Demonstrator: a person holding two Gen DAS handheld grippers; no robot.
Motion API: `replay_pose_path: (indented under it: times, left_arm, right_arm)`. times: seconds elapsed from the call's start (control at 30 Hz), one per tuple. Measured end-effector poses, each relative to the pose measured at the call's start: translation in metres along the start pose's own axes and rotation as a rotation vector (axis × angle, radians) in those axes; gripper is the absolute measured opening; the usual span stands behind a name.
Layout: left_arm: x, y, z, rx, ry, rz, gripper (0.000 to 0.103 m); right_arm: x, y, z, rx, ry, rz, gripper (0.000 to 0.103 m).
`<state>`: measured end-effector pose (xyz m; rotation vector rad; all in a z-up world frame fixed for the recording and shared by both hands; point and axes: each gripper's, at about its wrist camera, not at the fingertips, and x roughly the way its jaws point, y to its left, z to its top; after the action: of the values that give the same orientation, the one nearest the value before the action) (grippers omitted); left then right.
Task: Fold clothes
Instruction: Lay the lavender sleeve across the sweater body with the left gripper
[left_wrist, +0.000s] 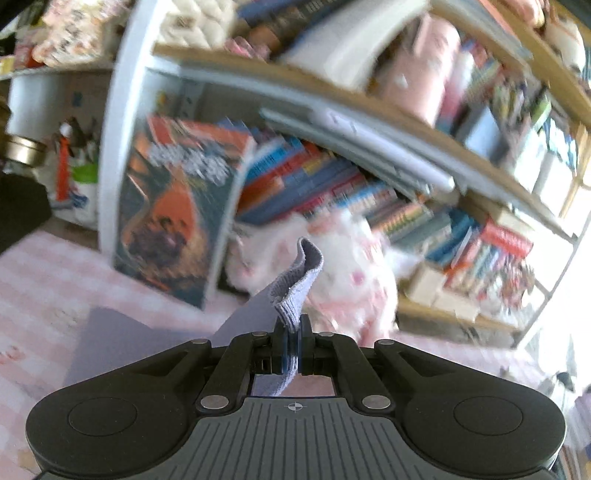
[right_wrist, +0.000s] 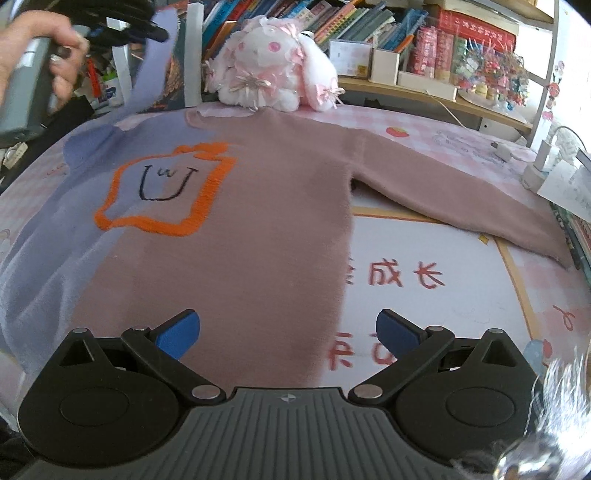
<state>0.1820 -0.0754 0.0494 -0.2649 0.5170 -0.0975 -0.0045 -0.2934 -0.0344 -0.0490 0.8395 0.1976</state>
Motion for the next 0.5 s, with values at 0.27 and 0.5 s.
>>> replay_pose_path:
  times: [0.27, 0.5]
  left_arm:
    - [0.034, -0.029, -0.033, 0.053, 0.109, 0.004, 0.003]
    - [0.047, -0.044, -0.050, 0.097, 0.235, -0.069, 0.019]
  right_arm:
    - [-0.004, -0.020, -0.005, 0.018, 0.004, -0.024, 0.103]
    - [-0.005, -0.030, -0.007, 0.047, 0.015, -0.032, 0.103]
